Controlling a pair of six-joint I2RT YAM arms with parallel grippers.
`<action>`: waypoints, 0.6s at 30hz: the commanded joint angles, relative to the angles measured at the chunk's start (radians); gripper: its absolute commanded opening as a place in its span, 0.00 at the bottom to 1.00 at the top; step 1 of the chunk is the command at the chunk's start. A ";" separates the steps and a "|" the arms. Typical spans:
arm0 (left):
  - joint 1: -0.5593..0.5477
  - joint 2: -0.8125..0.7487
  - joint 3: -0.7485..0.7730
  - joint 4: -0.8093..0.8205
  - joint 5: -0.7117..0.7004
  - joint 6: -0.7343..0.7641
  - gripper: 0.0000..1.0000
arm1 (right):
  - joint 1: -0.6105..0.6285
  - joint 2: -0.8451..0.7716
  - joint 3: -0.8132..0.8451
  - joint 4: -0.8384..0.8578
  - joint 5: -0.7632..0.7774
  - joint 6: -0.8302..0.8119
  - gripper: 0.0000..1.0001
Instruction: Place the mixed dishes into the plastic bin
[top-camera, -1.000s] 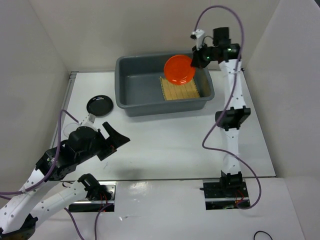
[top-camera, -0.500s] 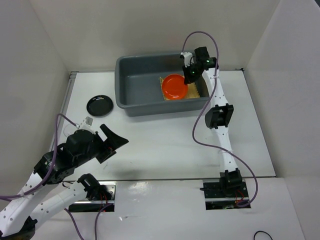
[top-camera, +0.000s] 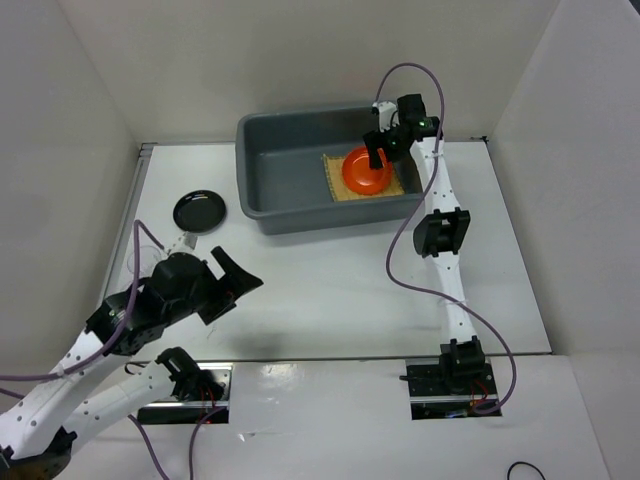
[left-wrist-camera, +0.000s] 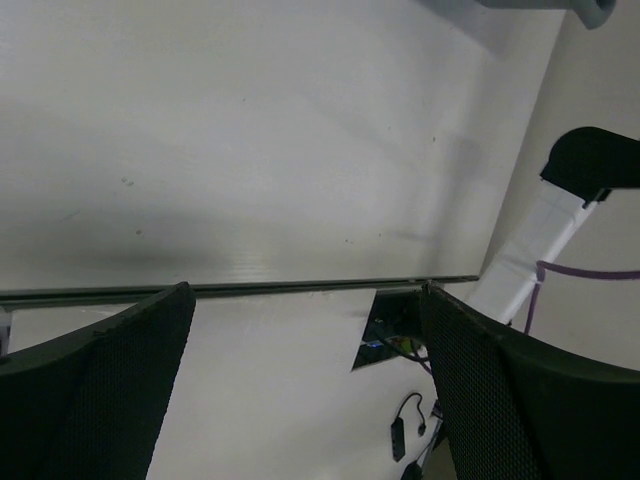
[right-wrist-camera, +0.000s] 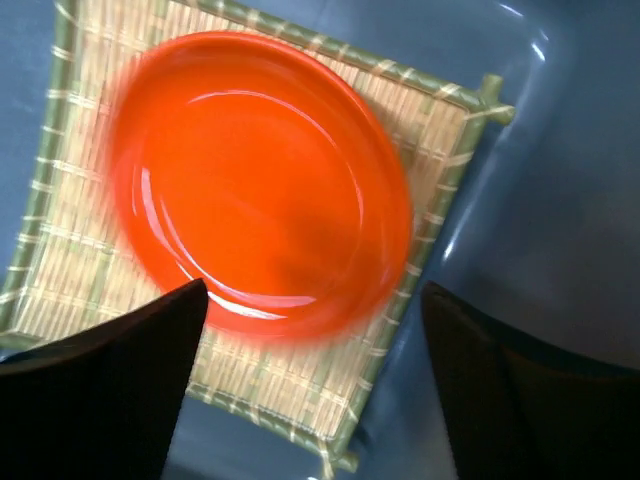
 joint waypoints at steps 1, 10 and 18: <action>0.006 0.066 0.041 0.032 -0.057 0.035 0.99 | -0.015 -0.018 0.030 -0.003 0.029 -0.001 0.92; 0.061 0.270 0.321 0.049 -0.457 0.276 0.99 | -0.136 -0.422 -0.091 -0.127 -0.190 0.006 0.98; 0.742 0.757 0.388 0.235 0.239 0.621 0.99 | -0.377 -0.841 -0.747 -0.127 -0.425 -0.120 0.99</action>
